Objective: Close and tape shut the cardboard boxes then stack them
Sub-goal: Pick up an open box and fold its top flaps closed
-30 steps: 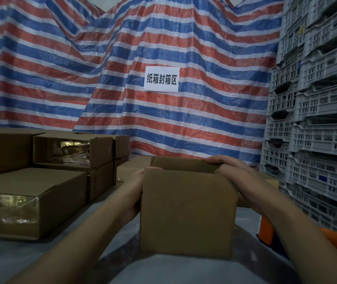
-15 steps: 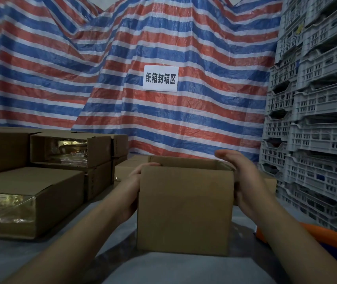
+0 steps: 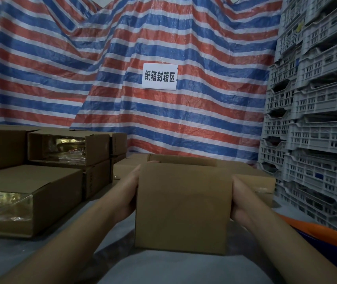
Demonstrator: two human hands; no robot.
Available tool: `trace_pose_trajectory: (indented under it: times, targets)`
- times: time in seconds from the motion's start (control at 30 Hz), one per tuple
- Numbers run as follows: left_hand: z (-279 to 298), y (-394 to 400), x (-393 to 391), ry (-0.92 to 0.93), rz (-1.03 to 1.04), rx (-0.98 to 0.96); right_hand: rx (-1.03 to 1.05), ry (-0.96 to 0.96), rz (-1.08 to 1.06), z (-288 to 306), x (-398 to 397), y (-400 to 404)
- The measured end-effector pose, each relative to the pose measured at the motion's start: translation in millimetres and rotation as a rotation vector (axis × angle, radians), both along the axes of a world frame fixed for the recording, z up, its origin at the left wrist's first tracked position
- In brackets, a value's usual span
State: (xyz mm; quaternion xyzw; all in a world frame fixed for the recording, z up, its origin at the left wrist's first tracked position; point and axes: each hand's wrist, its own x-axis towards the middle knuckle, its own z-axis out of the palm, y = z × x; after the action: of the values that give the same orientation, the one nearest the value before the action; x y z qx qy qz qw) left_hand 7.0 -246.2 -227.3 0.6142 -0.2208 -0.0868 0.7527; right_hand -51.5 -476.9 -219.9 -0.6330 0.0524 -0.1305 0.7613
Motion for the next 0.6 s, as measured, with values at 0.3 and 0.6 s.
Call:
trace_pose_trajectory:
  times: [0.3, 0.6]
  targets:
    - [2.9, 0.9, -4.8, -0.019, -0.013, 0.017, 0.07, -0.019, 0.018, -1.8, 0.2, -1.4]
    - [8.1, 8.9, -8.9, -0.105, -0.204, 0.04, 0.035, 0.037, -0.023, 0.8, -1.5, -10.0]
